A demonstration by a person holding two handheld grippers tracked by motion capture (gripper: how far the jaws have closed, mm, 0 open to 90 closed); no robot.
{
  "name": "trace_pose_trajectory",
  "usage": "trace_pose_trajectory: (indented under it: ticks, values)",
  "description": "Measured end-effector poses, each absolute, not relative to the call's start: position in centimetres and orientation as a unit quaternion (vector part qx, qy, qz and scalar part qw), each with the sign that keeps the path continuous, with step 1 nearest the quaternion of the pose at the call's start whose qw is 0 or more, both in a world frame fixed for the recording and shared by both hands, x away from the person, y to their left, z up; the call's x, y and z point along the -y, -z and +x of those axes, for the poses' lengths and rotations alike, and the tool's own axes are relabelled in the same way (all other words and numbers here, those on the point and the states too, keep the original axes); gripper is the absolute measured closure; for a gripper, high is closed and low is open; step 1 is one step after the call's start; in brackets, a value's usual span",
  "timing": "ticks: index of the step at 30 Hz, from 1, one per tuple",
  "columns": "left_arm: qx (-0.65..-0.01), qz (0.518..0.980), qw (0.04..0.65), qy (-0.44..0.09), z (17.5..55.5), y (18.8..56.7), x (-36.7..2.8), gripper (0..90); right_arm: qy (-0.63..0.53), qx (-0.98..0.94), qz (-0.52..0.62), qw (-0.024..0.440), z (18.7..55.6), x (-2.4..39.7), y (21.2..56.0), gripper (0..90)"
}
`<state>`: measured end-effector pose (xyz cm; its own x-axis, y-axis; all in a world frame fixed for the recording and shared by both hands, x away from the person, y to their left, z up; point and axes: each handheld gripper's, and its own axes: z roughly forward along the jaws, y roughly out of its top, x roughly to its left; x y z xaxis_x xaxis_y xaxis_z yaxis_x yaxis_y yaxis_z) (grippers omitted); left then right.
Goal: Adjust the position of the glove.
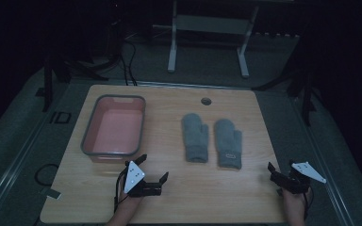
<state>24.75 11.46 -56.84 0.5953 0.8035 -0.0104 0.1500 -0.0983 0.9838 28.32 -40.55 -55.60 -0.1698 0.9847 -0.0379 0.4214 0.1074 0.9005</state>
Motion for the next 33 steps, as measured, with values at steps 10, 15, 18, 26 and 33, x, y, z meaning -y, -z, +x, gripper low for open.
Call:
trace_pose_trajectory:
  ticks: [10, 15, 18, 26, 33]
  values:
    - [-0.348, 0.681, 0.578, -0.284, 24.8, 56.9, -11.5, 0.0, -0.4, -0.688, 0.551, 0.251, 29.1, 40.1, 55.6, 17.1]
    - [-0.347, 0.681, 0.579, -0.283, 24.8, 56.9, -11.5, 0.0, -0.387, -0.693, 0.544, 0.271, 29.1, 39.6, 55.4, 13.8]
    - [-0.347, 0.681, 0.58, -0.283, 24.8, 56.9, -11.5, 0.0, -0.393, -0.69, 0.545, 0.27, 29.3, 39.5, 55.0, 13.5]
    - [-0.347, 0.681, 0.58, -0.282, 24.8, 56.9, -11.6, 0.0, -0.401, -0.692, 0.524, 0.293, 30.3, 38.2, 52.8, 12.7]
    - [-0.344, 0.683, 0.579, -0.282, 24.8, 56.9, -11.5, 0.0, -0.408, -0.701, 0.503, 0.298, 31.6, 36.7, 51.5, 12.7]
